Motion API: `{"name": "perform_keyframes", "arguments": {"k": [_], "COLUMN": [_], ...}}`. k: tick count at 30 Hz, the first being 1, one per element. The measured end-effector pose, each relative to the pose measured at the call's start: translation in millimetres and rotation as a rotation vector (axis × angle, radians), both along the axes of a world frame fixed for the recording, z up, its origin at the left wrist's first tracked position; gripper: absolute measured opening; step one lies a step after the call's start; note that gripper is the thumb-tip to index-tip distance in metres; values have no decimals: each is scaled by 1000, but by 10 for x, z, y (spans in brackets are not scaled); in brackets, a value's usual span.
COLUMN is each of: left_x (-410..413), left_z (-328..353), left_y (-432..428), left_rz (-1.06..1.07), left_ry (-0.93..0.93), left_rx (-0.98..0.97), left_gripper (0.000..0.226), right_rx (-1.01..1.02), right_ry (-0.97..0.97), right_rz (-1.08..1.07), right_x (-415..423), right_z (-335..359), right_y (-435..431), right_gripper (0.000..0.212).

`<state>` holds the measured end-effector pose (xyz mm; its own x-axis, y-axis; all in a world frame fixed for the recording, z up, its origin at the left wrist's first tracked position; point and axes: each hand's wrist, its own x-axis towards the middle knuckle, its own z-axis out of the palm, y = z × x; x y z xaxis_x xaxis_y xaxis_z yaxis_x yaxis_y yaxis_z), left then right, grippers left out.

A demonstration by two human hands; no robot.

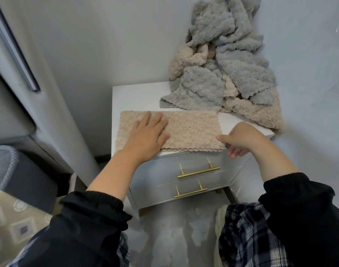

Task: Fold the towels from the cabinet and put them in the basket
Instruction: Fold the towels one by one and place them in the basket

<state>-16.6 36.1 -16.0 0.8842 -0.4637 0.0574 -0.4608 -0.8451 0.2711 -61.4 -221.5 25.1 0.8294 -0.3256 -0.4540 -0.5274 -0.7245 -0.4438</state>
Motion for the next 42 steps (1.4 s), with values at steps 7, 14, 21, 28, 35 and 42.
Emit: {"name": "perform_keyframes", "arguments": {"k": [7,14,21,28,35,42], "left_x": [48,19,-196,-178,-225,-269], "left_z": [-47,142,318,318,380,326], "left_y": [-5,-50,-166,-222,-230,-336], "left_rz": [-17,25,34,129,-66,134], "left_ry": [12,-91,109,380,822,686], "left_rx": [86,27,-324,-873,-1100,-1143], "left_gripper": [56,42,31,84,67,8], "right_rx": [272,537,894,882,778,569], "right_ry": [35,-294,-561,-574,-501,-615], "right_rz": [-17,-155,-206,86,348,200], "right_x": [-104,-86,6,-48,-132,-46], "right_z": [32,60,98,150,308,170], "right_y": [37,51,84,179,123,111], "right_gripper": [38,23,33,26,31,28]}}
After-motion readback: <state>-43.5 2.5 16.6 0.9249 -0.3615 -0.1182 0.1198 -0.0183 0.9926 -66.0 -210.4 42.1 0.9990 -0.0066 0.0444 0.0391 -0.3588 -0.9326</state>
